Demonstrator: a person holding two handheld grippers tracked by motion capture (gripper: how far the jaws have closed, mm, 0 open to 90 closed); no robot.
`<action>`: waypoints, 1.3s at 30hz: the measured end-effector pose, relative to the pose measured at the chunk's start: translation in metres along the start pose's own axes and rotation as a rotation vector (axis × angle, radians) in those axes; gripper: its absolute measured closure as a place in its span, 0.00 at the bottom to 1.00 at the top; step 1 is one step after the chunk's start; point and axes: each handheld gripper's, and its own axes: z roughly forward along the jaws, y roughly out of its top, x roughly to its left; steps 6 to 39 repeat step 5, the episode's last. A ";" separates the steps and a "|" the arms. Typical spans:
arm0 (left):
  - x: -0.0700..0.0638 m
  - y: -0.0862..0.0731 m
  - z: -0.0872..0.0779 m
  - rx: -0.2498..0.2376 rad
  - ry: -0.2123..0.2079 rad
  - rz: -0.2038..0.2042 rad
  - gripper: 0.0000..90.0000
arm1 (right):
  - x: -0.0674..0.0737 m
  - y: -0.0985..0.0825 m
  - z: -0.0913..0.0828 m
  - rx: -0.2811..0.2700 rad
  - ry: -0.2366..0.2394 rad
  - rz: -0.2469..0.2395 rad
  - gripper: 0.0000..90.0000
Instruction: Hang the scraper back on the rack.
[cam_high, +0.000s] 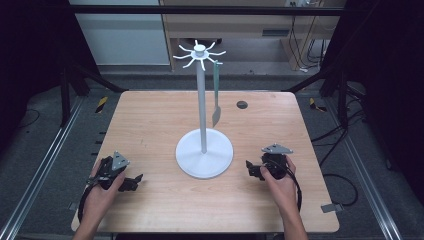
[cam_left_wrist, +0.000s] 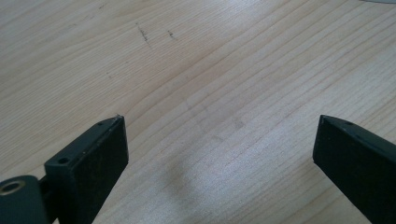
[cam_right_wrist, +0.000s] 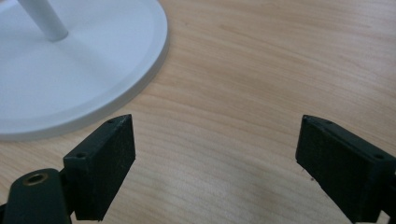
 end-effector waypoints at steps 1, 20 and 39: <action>0.000 0.000 0.000 -0.001 0.000 -0.001 0.03 | 0.001 -0.001 0.000 0.014 -0.004 -0.003 0.14; 0.000 0.000 0.000 -0.002 0.000 0.000 0.03 | 0.002 -0.001 0.000 0.006 0.000 -0.008 0.14; 0.000 0.000 0.000 -0.002 0.000 0.000 0.03 | 0.002 -0.001 0.000 0.006 0.000 -0.008 0.14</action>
